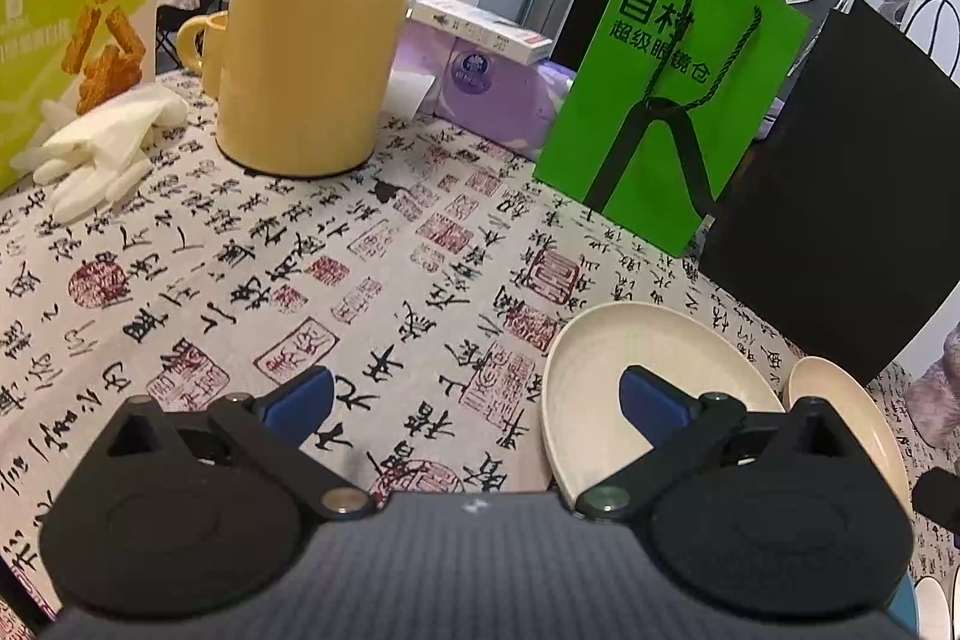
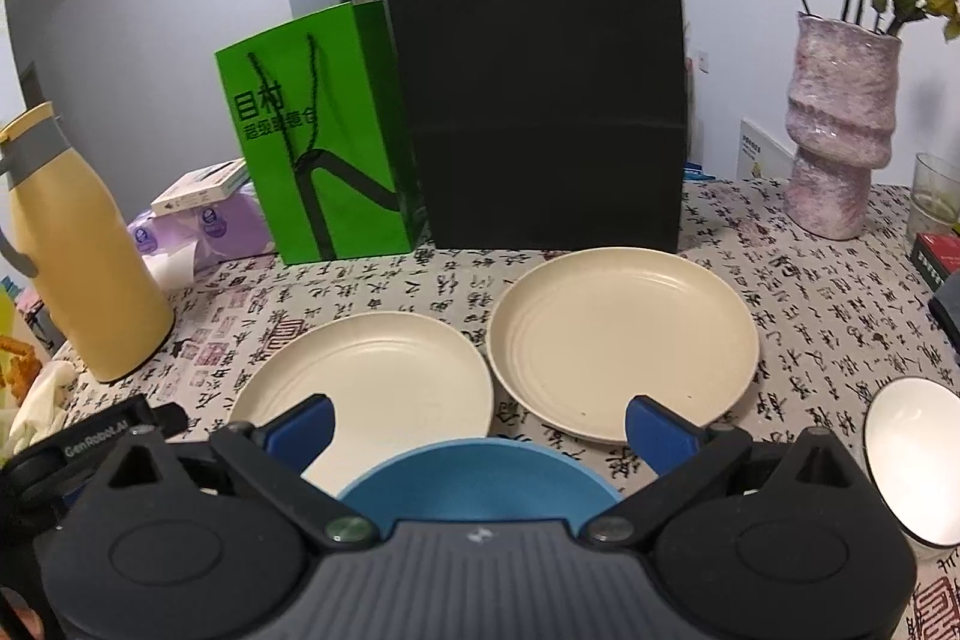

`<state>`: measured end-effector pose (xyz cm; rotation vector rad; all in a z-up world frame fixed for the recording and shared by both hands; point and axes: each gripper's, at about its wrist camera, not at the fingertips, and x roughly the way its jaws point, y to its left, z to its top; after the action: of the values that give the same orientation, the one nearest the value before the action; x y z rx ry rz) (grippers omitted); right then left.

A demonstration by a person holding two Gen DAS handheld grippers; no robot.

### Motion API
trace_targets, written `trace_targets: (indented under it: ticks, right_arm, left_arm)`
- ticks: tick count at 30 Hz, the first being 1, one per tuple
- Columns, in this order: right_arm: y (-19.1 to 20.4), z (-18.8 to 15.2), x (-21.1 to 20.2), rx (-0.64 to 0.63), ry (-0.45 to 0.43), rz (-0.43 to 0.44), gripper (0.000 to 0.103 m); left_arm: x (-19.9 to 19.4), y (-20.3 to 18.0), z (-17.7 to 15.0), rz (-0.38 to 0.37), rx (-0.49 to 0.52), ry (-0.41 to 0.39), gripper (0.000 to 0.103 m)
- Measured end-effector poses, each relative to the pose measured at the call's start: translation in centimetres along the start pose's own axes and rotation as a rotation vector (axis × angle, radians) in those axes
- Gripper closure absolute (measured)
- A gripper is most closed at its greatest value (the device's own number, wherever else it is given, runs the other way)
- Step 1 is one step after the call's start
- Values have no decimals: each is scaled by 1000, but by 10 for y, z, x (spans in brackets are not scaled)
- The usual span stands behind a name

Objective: Organize plates and bowls

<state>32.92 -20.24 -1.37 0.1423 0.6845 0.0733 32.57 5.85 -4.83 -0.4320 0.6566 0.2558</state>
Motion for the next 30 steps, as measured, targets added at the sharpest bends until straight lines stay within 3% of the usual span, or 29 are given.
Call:
trace_targets:
  ticks: [10, 15, 18, 23, 30]
  right_arm:
    - [3, 17, 24, 35, 57, 7, 1]
    - [4, 22, 48, 18, 107, 12, 10]
    - [7, 23, 64, 9, 153, 14, 22]
    - [4, 22, 84, 25, 220, 16, 49]
    - [1, 18, 103, 43, 275, 7, 64]
  left_arm:
    - [9, 4, -1, -32, -18, 52, 0]
    - [13, 1, -4, -35, 6, 57, 0]
    - [15, -3, -6, -35, 27, 56, 2]
    - [22, -11, -13, -52, 66, 71, 18]
    - [34, -12, -18, -77, 79, 90, 47]
